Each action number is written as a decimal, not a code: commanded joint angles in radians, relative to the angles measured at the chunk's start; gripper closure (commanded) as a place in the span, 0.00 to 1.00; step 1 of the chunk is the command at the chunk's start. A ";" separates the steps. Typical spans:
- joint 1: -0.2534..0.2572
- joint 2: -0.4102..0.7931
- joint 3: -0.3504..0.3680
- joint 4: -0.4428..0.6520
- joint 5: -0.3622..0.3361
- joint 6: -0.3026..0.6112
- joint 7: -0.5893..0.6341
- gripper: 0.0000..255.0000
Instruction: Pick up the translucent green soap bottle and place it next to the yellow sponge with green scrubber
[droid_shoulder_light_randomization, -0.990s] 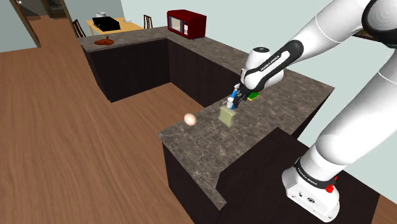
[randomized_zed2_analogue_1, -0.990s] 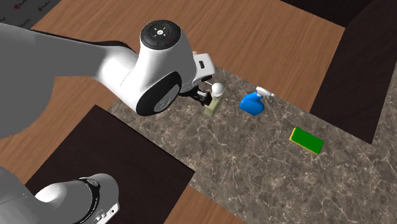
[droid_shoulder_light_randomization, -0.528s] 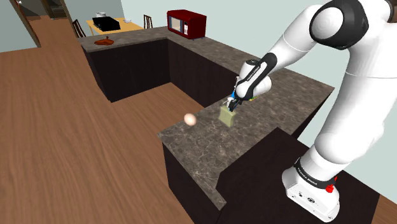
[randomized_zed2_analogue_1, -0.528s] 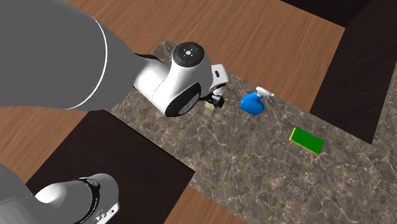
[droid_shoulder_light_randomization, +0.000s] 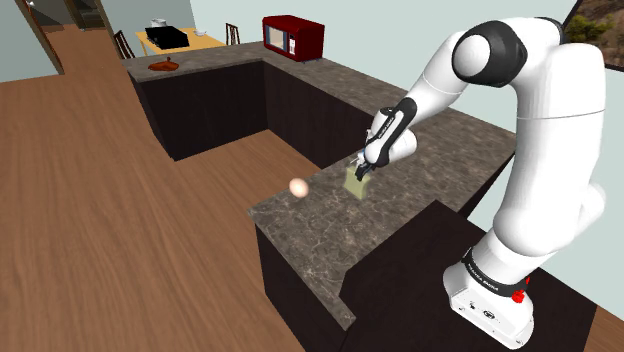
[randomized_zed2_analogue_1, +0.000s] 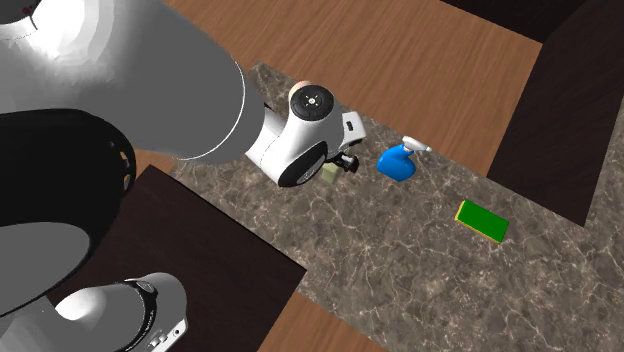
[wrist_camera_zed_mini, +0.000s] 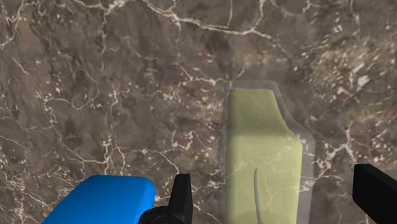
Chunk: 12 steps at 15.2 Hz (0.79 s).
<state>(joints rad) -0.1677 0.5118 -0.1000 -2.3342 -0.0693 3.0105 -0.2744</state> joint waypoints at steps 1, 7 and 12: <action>-0.004 0.034 0.003 0.018 0.002 0.017 -0.001 0.00; -0.007 0.059 0.005 0.031 0.003 0.029 -0.001 0.00; -0.007 0.059 0.005 0.031 0.003 0.029 -0.001 1.00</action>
<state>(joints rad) -0.1748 0.5701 -0.0954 -2.3039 -0.0667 3.0395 -0.2758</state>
